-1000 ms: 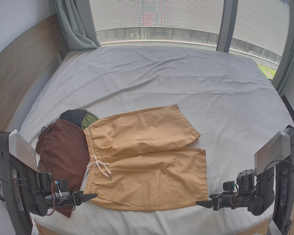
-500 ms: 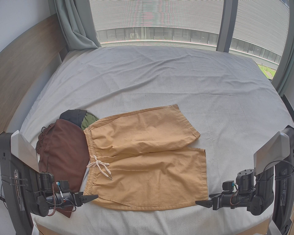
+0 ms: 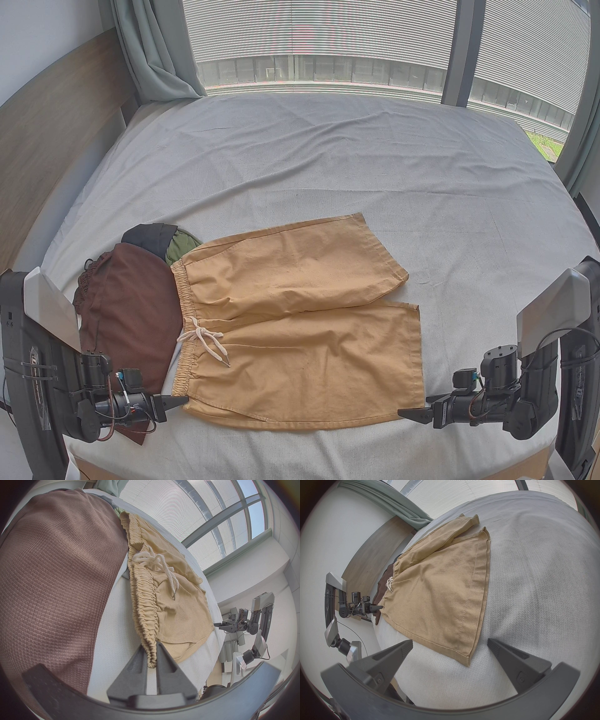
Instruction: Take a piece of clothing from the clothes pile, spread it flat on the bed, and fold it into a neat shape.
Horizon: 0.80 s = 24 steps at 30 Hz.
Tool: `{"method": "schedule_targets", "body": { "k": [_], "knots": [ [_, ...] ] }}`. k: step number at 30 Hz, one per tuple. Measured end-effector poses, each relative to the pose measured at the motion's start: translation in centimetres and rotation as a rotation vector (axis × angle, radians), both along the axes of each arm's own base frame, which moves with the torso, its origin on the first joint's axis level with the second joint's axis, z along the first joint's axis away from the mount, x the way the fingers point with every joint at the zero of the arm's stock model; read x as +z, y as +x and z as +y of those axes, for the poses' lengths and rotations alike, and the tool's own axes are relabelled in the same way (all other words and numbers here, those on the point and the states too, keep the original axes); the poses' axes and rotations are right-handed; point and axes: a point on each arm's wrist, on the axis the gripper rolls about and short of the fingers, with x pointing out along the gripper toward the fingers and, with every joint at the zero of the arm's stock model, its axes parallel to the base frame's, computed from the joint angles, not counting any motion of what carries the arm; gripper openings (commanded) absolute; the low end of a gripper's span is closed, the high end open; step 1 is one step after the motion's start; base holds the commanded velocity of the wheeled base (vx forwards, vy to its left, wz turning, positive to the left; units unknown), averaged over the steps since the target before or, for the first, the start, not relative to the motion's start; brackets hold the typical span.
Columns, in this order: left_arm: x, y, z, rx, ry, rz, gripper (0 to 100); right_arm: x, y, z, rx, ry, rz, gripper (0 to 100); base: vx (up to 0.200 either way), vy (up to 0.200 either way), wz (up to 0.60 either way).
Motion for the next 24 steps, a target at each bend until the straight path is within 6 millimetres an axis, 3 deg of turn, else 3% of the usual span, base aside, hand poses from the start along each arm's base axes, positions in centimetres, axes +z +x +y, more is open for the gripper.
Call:
{"method": "schedule_targets", "body": {
  "k": [19,20,24],
  "knots": [
    [0.00,0.01,0.03,-0.010,-0.003,-0.006,0,-0.12,0.31,0.43,0.016,0.014,-0.005,100,0.000,0.000,0.00],
    [0.00,0.03,0.03,-0.010,-0.003,-0.007,0,-0.14,0.32,0.46,0.017,0.015,-0.005,0,0.000,0.000,0.00],
    [0.00,0.04,0.03,-0.010,-0.003,-0.007,0,-0.24,0.26,0.56,0.021,0.015,0.002,0,0.000,0.000,0.00]
  ]
}}
